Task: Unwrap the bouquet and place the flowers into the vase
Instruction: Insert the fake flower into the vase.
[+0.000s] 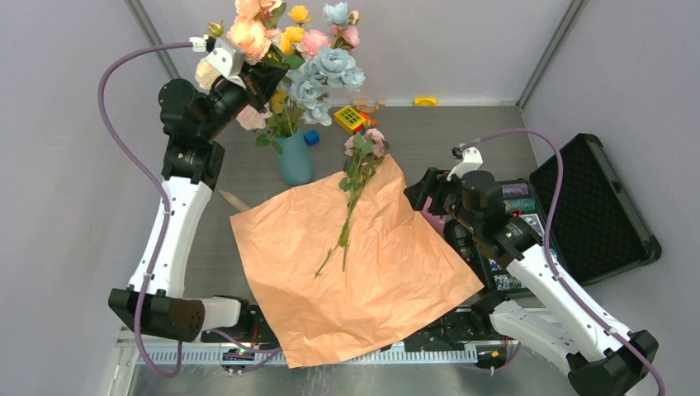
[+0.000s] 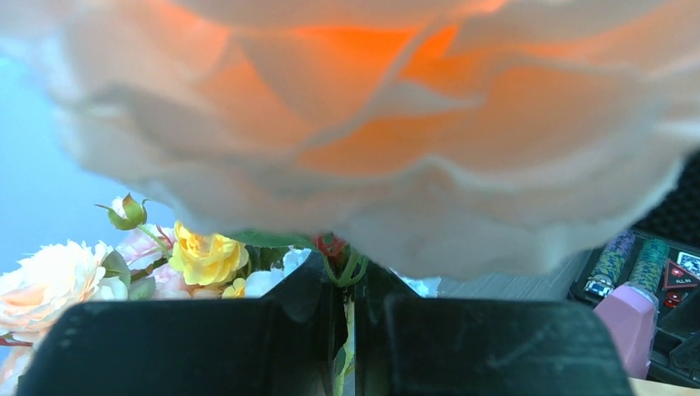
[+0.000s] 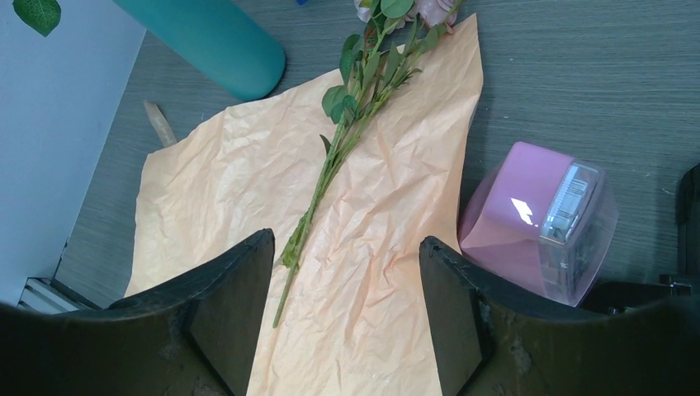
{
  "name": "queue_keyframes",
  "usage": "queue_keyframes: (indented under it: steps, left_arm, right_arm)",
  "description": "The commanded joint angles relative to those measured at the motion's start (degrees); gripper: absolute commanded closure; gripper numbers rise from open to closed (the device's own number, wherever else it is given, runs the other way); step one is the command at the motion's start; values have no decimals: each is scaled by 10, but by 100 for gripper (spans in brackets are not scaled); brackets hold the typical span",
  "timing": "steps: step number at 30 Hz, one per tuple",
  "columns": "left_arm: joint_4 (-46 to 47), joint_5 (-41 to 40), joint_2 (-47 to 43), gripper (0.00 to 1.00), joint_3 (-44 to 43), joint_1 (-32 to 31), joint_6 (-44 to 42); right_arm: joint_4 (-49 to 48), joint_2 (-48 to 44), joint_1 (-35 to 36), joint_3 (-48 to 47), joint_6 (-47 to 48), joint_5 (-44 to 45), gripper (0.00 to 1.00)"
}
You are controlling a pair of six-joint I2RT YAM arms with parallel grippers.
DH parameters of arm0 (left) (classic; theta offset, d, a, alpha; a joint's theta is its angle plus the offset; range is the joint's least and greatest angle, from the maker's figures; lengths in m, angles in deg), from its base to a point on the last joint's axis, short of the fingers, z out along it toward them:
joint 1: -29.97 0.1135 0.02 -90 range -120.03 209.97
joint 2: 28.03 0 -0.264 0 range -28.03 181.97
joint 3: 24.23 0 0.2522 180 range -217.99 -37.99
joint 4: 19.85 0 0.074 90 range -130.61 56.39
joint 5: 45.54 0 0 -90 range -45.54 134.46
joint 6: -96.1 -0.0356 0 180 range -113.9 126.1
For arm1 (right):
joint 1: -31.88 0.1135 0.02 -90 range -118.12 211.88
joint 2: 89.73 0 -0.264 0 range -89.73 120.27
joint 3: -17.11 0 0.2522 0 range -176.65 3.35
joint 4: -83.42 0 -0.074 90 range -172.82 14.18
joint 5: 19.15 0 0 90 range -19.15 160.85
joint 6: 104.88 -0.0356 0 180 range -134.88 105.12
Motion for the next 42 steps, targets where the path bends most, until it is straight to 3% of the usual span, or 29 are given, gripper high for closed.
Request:
queue_keyframes:
  steps: [1, 15, 42]
  left_arm:
    - [22, 3, 1, 100, -24, 6, -22]
    - [27, 3, 22, 100, -36, 16, -32]
    - [122, -8, 38, 100, 64, 31, 22]
  right_arm:
    - [-8, -4, -3, -1, -3, -4, 29]
    - [-9, -8, -4, 1, -3, -4, 29]
    - [-9, -20, -6, 13, 3, -5, 29]
